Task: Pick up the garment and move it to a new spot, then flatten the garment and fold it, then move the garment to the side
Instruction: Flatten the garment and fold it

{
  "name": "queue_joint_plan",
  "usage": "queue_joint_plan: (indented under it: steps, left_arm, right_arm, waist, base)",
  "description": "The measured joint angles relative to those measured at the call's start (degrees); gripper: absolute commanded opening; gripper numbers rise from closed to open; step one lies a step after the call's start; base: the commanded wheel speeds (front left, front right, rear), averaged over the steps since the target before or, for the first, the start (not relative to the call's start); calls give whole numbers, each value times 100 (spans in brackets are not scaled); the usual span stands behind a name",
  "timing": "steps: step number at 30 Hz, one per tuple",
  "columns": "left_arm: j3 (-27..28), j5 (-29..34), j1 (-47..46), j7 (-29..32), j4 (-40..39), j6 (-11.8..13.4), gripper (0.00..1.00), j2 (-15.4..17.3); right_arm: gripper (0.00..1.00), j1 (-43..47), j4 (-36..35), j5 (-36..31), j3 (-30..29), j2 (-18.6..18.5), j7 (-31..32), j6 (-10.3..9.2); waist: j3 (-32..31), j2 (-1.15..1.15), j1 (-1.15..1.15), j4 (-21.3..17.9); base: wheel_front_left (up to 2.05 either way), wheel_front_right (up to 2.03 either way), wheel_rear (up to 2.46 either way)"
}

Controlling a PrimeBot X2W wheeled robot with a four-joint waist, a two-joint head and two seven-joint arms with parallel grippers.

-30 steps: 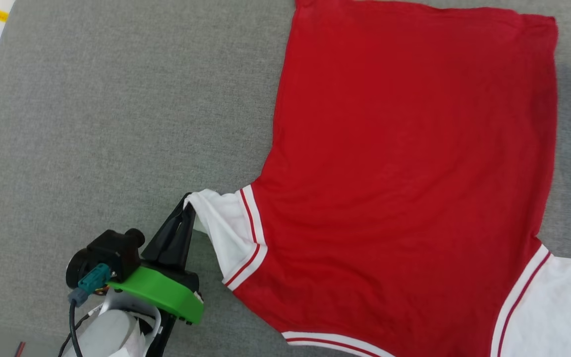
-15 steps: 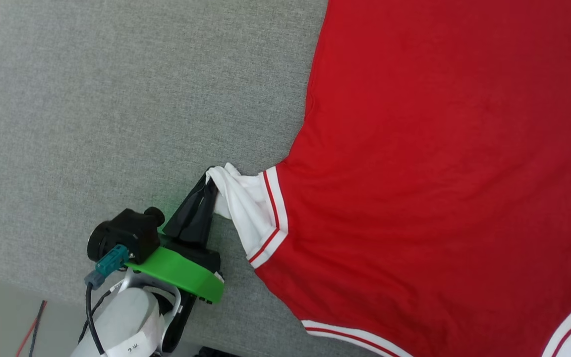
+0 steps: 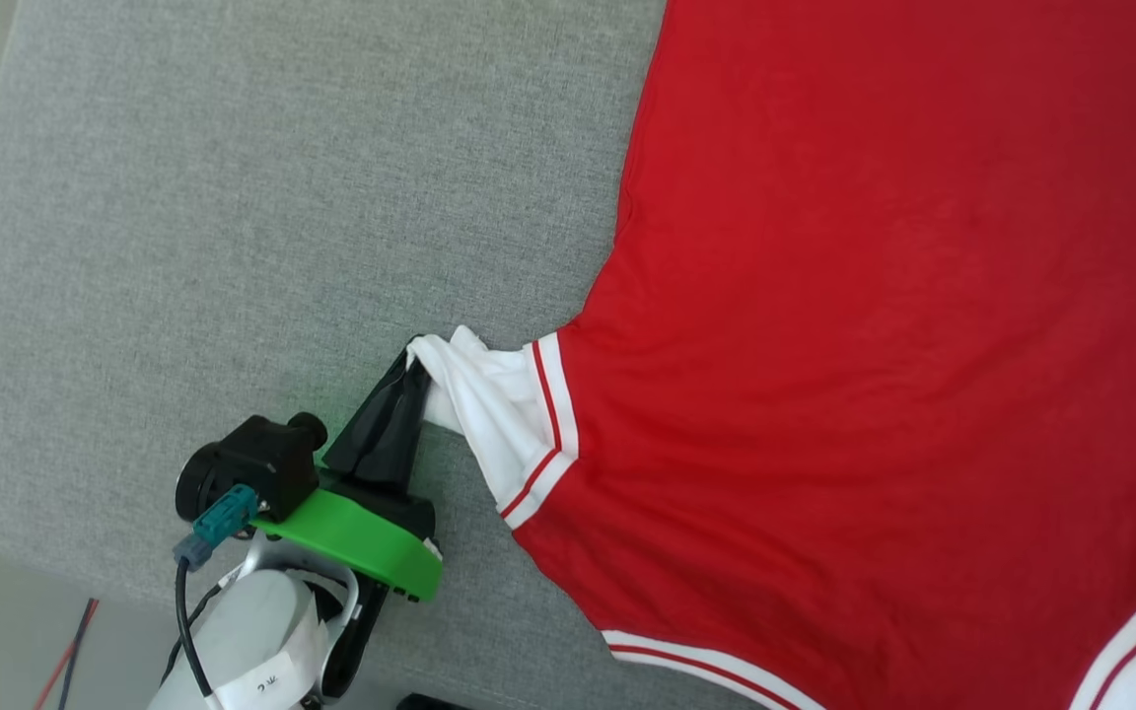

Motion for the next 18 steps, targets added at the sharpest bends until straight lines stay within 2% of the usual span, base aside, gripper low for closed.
queue_joint_plan:
  steps: [4, 7, 13, 18]
  left_arm:
    - [123, 29, 112, 1, 132, -45, 0, -11]
    - [196, 35, 269, 1, 205, -51, 0, -3]
    - [300, 35, 661, 1, 339, -48, 0, 52]
    - [376, 33, 935, 1, 382, -16, 0, 166]
  right_arm:
    - [0, 263, -186, 111, 253, -46, -199, 0]
    - [0, 520, -483, 265, 512, -212, -342, 0]
    - [0, 1388, -1444, 692, 1069, -967, -563, 0]
    - [0, 2261, -2245, 1068, 1189, -1444, -791, 0]
  waist:
    - [-239, 0, 0, -68]
    - [-466, 0, 0, -131]
    - [-1020, 0, 0, -290]
    - [-1445, 0, -1, -462]
  base:
    - [0, 0, 0]
    - [0, 0, 0]
    - [0, 0, 0]
    - [0, 0, 0]
